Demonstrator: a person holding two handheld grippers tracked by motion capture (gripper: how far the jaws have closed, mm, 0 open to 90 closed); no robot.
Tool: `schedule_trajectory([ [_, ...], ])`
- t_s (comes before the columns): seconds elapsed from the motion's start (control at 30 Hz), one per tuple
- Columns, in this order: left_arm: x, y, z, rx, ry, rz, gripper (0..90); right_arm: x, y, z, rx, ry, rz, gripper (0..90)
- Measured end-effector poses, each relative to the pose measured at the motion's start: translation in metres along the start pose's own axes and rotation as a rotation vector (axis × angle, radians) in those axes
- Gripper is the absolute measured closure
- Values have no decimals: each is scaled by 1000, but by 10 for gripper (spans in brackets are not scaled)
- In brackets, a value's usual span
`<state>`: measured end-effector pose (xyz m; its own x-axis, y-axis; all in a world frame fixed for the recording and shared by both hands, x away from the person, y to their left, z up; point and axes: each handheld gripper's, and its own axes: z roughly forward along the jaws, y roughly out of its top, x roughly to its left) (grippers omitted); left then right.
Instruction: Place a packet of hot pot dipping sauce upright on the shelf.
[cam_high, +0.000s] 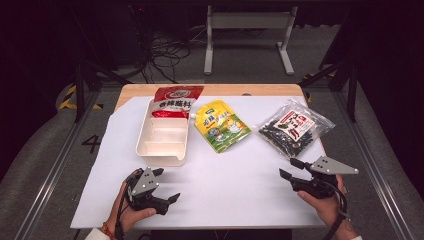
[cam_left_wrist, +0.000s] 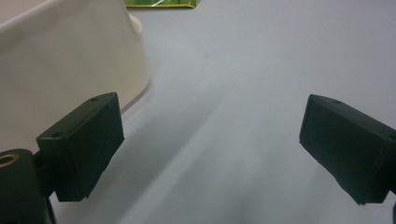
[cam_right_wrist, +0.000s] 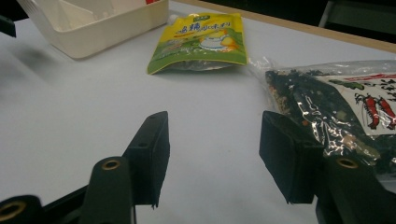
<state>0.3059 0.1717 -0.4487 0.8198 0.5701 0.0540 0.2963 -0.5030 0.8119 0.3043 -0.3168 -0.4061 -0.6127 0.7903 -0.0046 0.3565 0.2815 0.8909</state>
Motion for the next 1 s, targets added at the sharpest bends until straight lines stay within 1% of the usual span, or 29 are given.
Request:
schedule_trajectory([
  [0.03, 0, 0, 0, 4, 2, 7, 74, -2, 1, 0, 0, -2, -1, 439],
  [0.07, 0, -1, 0, 8, 2, 6, 74, -3, 3, 0, 2, -12, -2, 446],
  [0.17, 0, -1, -1, 8, 0, 9, 74, -9, 4, -2, 2, -35, 13, 452],
  [0.27, -1, -1, 0, 8, -3, 9, 76, -22, 3, -6, -3, -90, 23, 463],
  [0.3, -1, -1, 0, 10, -3, 11, 77, -28, 2, -8, -5, -108, 45, 467],
  [0.33, -1, -1, 1, 10, -3, 16, 76, -32, 1, -8, -3, -116, 53, 468],
  [0.4, -2, 0, 2, 16, -7, 22, 76, -40, -3, -8, 12, -156, 63, 471],
  [0.43, -2, 0, 2, 19, -10, 25, 76, -43, -5, -7, 19, -170, 76, 472],
  [0.47, -2, 0, 3, 18, -11, 26, 76, -47, -7, -6, 29, -174, 88, 471],
  [0.5, -2, 0, 3, 18, -11, 26, 76, -47, -7, -6, 29, -174, 88, 471],
  [0.53, -2, 0, 3, 16, -15, 26, 76, -51, -9, -4, 45, -190, 100, 468],
  [0.57, -3, 0, 3, 17, -18, 26, 76, -55, -10, -2, 54, -196, 113, 458],
  [0.6, -2, 0, 3, 16, -19, 26, 76, -59, -12, -1, 60, -200, 127, 441],
  [0.67, -2, 0, 3, 21, -24, 27, 76, -66, -14, 4, 74, -231, 159, 390],
  [0.7, -2, 0, 4, 24, -27, 29, 76, -70, -16, 6, 80, -238, 177, 371],
  [0.73, -3, -1, 4, 25, -33, 29, 76, -75, -18, 10, 94, -243, 201, 342],
  [0.77, -3, -1, 4, 25, -38, 29, 76, -79, -21, 16, 99, -248, 236, 314],
  [0.8, -3, -1, 4, 25, -38, 29, 77, -82, -23, 20, 106, -251, 258, 300],
  [0.83, -3, -1, 5, 26, -46, 31, 76, -83, -24, 26, 124, -254, 272, 274],
  [0.9, -3, -1, 5, 29, -48, 31, 76, -86, -25, 37, 164, -242, 304, 225],
  [0.93, -3, -1, 5, 28, -49, 31, 76, -87, -26, 41, 182, -254, 328, 205],
  [0.97, -3, -1, 5, 26, -51, 28, 76, -89, -26, 45, 195, -263, 352, 164],
  [1.0, -3, -1, 4, 30, -53, 29, 76, -91, -27, 49, 202, -263, 387, 145],
])
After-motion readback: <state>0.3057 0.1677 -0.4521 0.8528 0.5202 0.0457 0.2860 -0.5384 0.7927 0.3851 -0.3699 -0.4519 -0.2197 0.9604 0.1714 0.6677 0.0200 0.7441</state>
